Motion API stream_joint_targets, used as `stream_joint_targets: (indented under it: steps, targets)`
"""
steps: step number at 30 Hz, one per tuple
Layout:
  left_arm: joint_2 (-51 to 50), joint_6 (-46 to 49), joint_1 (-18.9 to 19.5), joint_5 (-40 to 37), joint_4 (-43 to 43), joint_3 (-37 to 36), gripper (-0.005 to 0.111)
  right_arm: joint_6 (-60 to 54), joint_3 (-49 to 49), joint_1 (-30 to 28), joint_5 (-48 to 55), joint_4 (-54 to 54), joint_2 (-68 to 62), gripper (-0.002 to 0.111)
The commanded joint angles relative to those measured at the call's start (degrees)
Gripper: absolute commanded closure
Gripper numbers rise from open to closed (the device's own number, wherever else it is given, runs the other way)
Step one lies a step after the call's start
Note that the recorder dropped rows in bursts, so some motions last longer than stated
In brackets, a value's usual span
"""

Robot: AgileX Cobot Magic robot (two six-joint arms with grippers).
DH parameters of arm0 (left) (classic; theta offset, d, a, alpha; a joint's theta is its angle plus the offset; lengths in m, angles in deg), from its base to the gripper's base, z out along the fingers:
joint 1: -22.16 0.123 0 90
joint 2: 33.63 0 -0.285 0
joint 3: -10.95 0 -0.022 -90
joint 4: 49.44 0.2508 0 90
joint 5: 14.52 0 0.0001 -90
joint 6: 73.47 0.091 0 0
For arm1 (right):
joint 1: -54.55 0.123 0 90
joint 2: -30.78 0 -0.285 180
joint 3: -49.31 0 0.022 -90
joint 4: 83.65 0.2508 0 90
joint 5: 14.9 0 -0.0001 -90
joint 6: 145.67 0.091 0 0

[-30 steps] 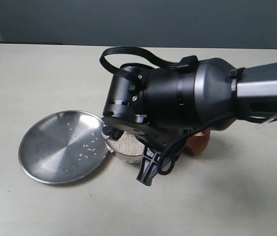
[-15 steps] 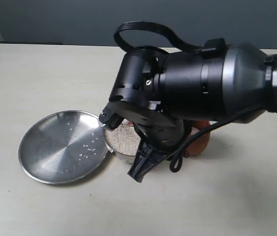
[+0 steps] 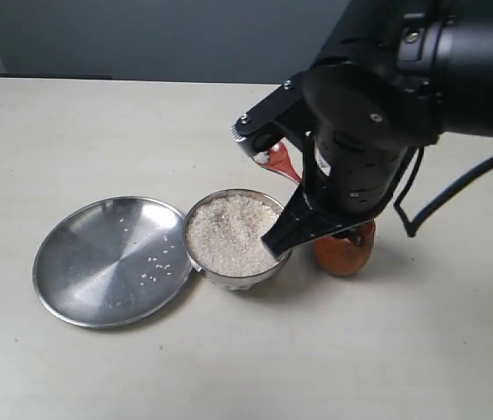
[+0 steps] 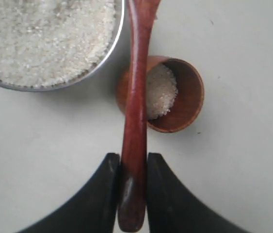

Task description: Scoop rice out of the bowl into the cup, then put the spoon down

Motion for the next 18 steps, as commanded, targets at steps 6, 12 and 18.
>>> stream_joint_targets:
  steps: [6, 12, 18]
  targets:
    - [-0.2, -0.1, -0.1, 0.4, 0.0, -0.3, 0.106, -1.8, 10.4, -5.1, -5.5, 0.4, 9.7, 0.109]
    - [-0.2, -0.1, -0.1, 0.4, 0.2, -0.3, 0.106, -2.1, 17.1, -7.9, -6.9, -1.7, 13.5, 0.109]
    - [-0.2, -0.1, -0.1, 0.4, 0.2, -0.3, 0.106, -3.1, 20.6, -9.6, -6.9, -3.4, 14.1, 0.109]
